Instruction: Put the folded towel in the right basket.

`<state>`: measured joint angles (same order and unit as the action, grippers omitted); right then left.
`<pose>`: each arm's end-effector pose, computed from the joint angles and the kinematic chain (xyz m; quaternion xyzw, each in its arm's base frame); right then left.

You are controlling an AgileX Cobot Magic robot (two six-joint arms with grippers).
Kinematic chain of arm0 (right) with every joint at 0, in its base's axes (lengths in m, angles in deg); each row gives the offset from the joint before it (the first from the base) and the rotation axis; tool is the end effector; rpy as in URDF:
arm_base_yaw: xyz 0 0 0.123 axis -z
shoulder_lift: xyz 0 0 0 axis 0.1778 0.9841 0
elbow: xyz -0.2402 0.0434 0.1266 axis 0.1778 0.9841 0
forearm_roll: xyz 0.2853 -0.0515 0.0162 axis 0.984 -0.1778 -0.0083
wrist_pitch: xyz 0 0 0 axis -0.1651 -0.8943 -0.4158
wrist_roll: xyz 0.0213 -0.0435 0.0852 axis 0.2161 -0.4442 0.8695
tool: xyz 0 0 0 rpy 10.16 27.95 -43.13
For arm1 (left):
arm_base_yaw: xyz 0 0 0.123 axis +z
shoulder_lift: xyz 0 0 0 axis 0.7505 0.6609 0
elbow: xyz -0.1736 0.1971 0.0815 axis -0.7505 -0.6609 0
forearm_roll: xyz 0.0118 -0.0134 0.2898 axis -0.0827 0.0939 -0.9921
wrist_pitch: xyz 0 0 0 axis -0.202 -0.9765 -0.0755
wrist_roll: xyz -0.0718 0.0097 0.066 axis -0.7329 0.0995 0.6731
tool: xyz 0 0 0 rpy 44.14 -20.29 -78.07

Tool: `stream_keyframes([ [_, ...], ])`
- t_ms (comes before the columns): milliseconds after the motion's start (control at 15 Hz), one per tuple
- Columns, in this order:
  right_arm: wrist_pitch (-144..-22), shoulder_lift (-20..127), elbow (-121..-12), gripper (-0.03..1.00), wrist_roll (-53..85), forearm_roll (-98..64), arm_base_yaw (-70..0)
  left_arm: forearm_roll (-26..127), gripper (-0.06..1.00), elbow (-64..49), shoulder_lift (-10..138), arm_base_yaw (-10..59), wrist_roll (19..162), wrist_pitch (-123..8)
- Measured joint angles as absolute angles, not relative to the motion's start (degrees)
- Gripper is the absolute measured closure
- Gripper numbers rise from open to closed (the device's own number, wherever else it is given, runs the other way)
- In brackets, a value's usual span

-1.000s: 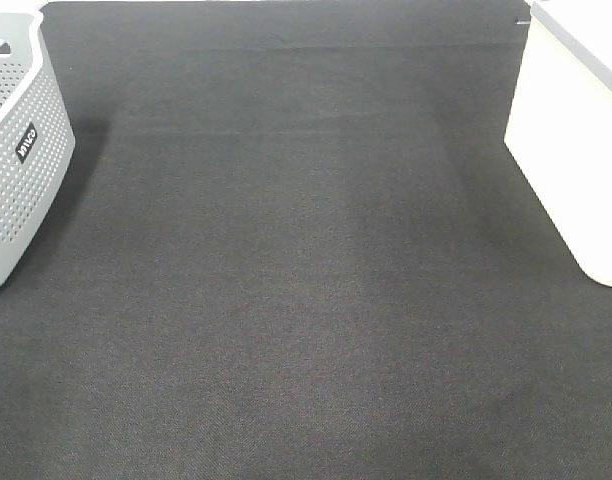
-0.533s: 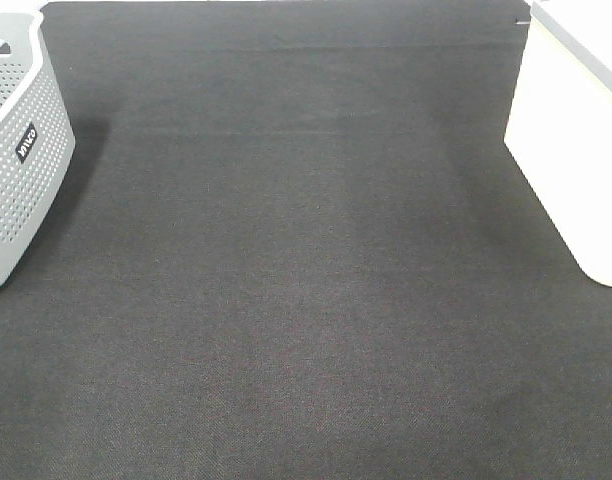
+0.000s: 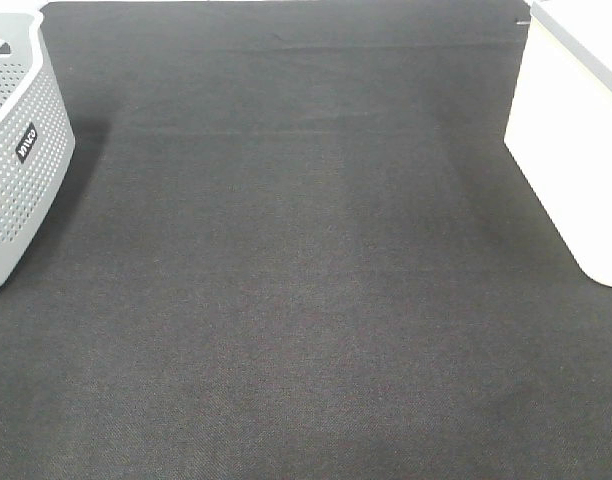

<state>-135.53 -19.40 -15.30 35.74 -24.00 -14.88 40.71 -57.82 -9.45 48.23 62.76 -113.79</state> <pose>0.0432 0.0045 0.2938 -0.0588 0.8544 0.0115 0.5162 0.0439 -0.0057 0.2965 0.0529 0.8463 -0.0024 0.5301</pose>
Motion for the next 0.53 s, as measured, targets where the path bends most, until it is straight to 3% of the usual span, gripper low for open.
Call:
stream_keyframes([
  [533, -135.0, -19.6, -15.1, 0.16, 35.4, -24.0, -14.9, 40.7, 0.07, -57.8, -9.4, 48.2, 62.8, -113.8],
])
